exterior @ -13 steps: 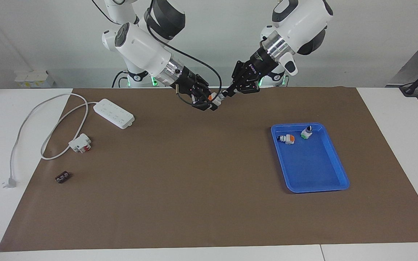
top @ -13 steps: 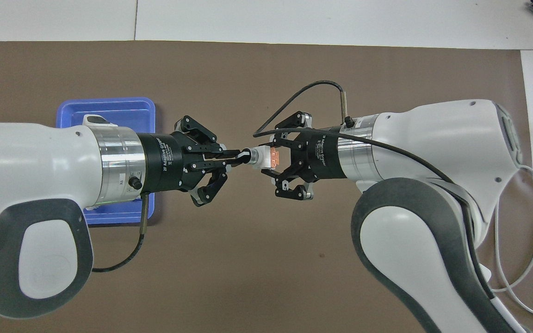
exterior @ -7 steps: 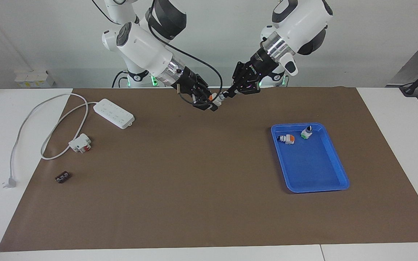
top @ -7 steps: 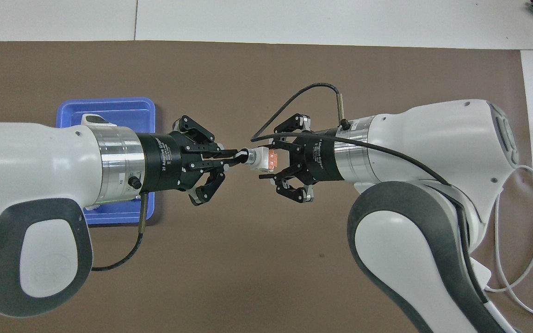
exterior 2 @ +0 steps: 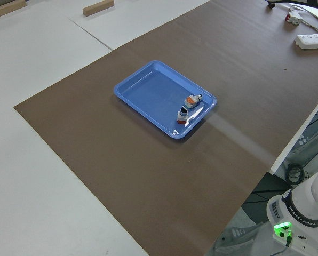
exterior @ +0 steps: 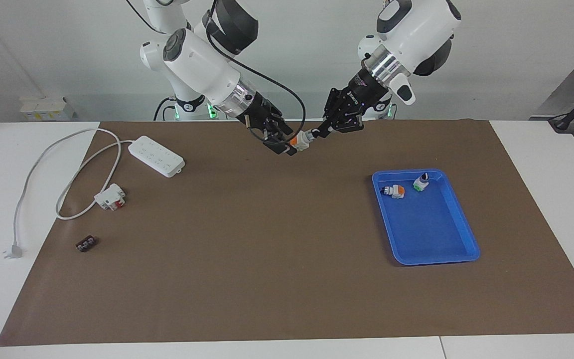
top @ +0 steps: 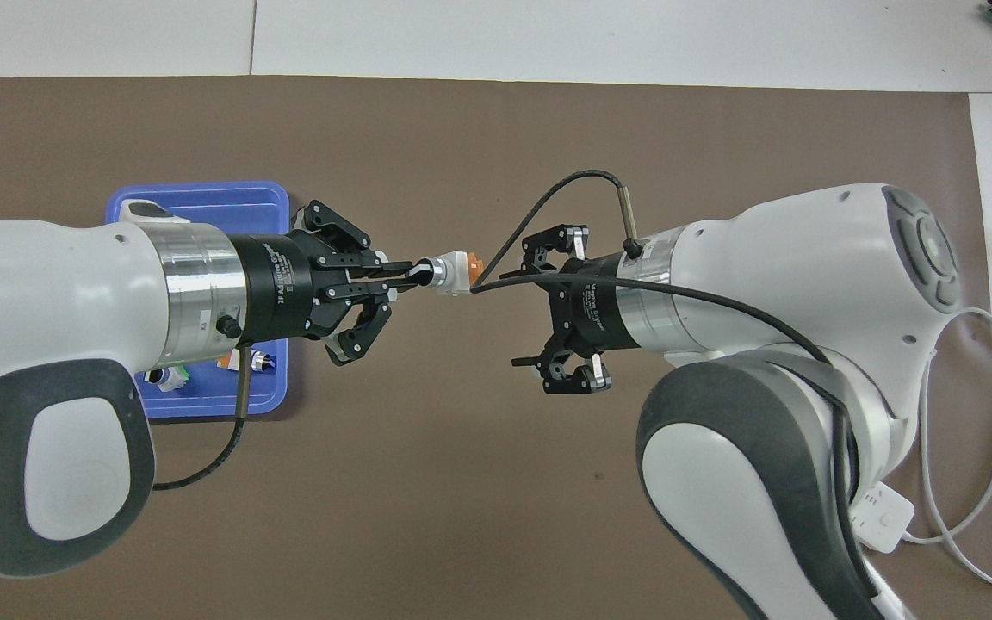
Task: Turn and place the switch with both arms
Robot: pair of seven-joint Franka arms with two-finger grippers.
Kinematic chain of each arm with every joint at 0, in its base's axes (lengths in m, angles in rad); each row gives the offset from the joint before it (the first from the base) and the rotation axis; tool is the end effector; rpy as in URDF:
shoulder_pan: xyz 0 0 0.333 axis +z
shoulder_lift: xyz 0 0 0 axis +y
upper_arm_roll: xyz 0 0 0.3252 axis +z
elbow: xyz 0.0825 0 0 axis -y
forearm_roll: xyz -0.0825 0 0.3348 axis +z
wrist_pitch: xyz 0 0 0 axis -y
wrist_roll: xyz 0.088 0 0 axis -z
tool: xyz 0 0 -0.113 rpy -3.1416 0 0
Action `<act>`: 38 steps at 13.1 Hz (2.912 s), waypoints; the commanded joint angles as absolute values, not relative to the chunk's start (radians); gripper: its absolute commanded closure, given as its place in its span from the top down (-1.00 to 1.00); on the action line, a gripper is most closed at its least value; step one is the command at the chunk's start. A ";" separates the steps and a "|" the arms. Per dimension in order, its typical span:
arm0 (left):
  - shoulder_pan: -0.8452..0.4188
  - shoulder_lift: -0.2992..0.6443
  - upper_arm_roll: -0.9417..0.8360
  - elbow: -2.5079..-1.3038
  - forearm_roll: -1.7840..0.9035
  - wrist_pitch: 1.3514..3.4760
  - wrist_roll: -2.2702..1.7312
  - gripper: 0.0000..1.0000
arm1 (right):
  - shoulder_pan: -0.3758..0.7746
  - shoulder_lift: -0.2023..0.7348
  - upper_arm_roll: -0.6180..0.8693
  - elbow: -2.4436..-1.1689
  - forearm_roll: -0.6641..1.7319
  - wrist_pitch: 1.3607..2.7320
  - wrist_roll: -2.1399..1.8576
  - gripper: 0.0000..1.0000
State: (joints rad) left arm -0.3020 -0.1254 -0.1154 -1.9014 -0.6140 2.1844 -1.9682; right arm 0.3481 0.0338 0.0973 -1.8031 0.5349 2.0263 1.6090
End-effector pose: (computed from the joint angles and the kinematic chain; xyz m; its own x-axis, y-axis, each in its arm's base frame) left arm 0.4579 -0.2333 0.6164 -0.1601 0.7644 -0.6245 0.9657 0.2523 0.0613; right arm 0.4812 0.2643 0.5610 0.2118 -0.8402 -0.4992 -0.9773 -0.1814 -0.1094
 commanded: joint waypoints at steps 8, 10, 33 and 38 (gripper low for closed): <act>0.019 -0.225 -0.115 -2.114 -0.337 2.191 -1.377 -1.00 | 0.195 -0.044 0.094 -1.795 0.177 1.807 0.831 0.98; 0.095 -0.232 -0.115 -2.131 -0.290 2.191 -1.199 -1.00 | 0.161 -0.044 0.092 -1.778 0.117 1.804 0.686 0.98; 0.046 -0.075 -0.123 -1.755 0.002 1.659 -0.307 0.87 | 0.098 -0.083 -0.035 -1.681 -0.014 1.660 0.124 0.98; 0.038 -0.012 -0.120 -1.542 0.003 1.448 -0.141 0.87 | 0.080 -0.034 -0.028 -1.600 -0.018 1.603 0.129 0.93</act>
State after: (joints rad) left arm 0.0533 -0.0622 -0.1299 -1.6378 -0.0215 1.5209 -0.1873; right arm 0.0858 -0.0742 -0.0249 -1.6709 -0.0002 1.6417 0.1380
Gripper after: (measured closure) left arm 0.062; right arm 0.031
